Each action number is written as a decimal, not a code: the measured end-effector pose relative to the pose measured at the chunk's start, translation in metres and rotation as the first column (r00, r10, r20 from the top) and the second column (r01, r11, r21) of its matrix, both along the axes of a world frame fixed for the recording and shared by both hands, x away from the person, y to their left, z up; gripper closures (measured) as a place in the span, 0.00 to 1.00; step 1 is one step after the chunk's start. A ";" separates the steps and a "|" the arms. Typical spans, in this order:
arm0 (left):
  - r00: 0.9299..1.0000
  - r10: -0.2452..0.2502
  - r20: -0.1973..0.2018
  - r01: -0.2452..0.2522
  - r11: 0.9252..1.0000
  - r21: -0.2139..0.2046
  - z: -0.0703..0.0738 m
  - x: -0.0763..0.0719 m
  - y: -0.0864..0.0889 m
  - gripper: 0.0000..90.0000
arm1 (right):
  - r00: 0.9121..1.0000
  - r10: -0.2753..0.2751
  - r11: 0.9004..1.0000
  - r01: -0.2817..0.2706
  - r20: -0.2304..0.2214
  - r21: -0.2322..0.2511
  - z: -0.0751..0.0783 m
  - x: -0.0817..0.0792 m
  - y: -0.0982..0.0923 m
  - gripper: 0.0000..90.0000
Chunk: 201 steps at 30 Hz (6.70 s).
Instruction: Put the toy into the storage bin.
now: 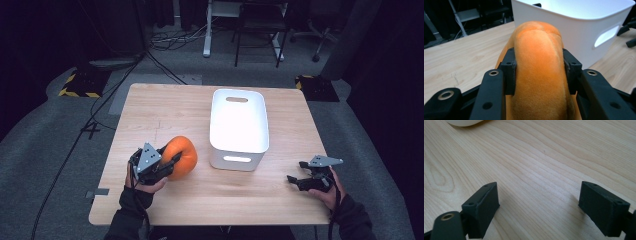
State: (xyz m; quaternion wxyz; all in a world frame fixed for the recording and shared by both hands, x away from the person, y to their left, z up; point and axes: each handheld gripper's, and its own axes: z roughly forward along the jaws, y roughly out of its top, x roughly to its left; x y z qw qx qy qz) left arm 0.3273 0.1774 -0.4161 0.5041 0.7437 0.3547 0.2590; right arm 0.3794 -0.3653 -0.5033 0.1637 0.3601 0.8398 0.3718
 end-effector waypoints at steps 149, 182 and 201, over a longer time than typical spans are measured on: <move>0.942 -0.313 -0.119 0.328 0.935 0.136 0.060 0.107 -0.173 0.52 | 1.000 0.007 1.000 -0.007 0.002 -0.002 0.000 0.000 0.000 0.18; 0.894 -0.323 -0.310 0.418 0.851 0.318 0.059 0.117 -0.188 0.56 | 1.000 0.008 1.000 -0.008 0.001 -0.002 0.000 0.000 0.000 0.18; 0.913 -0.330 -0.242 0.387 0.887 0.252 0.062 0.110 -0.180 0.53 | 1.000 0.008 1.000 -0.008 0.002 -0.002 0.000 0.000 0.000 0.18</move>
